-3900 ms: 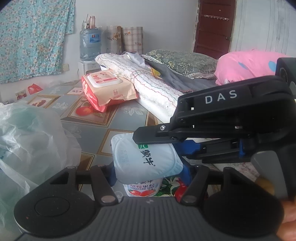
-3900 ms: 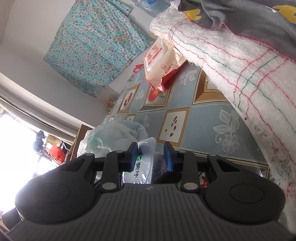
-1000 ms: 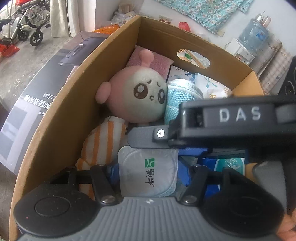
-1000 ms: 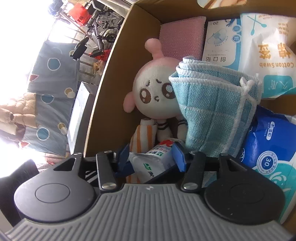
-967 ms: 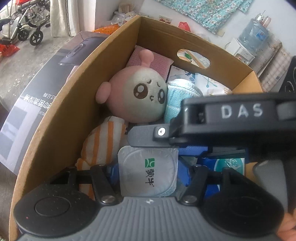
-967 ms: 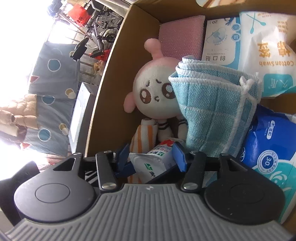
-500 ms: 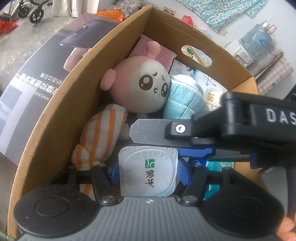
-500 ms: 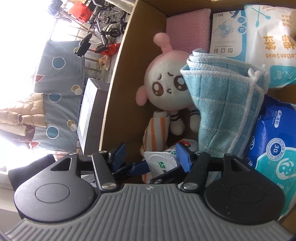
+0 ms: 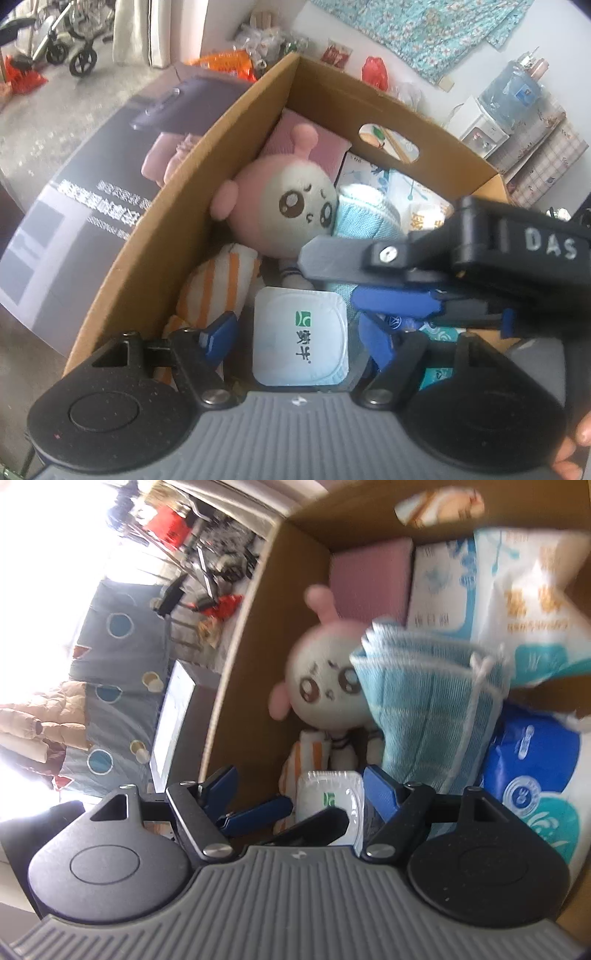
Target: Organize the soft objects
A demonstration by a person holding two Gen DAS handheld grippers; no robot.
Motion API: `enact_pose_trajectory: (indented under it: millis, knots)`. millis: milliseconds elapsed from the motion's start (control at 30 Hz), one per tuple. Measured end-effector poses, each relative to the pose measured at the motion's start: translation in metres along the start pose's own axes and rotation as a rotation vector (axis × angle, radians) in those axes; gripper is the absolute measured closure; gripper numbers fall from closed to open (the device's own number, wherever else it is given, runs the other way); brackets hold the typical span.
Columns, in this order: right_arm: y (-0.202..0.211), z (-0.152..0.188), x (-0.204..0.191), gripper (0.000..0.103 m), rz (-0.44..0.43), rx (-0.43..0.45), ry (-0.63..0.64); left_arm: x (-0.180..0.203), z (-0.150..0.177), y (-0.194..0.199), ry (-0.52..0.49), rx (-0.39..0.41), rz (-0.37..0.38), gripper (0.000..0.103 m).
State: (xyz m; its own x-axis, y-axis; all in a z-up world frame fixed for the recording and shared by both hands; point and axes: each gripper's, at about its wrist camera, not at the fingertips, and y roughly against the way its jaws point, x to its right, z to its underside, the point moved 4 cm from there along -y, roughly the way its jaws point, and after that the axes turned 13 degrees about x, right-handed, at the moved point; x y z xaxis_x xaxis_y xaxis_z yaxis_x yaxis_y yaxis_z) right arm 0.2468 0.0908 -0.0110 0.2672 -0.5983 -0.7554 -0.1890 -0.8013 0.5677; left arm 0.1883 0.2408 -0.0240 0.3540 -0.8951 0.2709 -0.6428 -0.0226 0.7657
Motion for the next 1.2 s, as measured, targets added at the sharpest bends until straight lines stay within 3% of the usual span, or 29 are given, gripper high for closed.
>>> enact_pose_trajectory:
  millis: [200, 367, 533, 633, 767, 933, 1200]
  knots:
    - [0.054, 0.0, -0.013, 0.025, -0.083, 0.156, 0.072, 0.019, 0.005, 0.043, -0.066, 0.133, 0.01, 0.016]
    - [0.128, 0.022, -0.025, 0.015, -0.163, 0.326, 0.175, 0.042, 0.018, 0.093, -0.116, 0.287, 0.054, 0.002]
    - [0.201, 0.057, -0.031, 0.001, -0.173, 0.533, 0.318, 0.067, 0.046, 0.128, -0.189, 0.411, 0.093, 0.0]
    - [0.232, 0.079, -0.027, 0.001, -0.12, 0.629, 0.395, 0.075, 0.062, 0.143, -0.177, 0.482, 0.09, 0.0]
    - [0.254, 0.102, -0.012, 0.001, -0.05, 0.679, 0.421, 0.078, 0.082, 0.155, -0.139, 0.548, 0.091, 0.0]
    - [0.274, 0.133, 0.009, 0.001, 0.075, 0.734, 0.459, 0.08, 0.106, 0.163, -0.118, 0.552, 0.108, 0.0]
    - [0.277, 0.158, 0.033, 0.001, 0.315, 0.769, 0.508, 0.078, 0.133, 0.173, -0.134, 0.539, 0.048, 0.0]
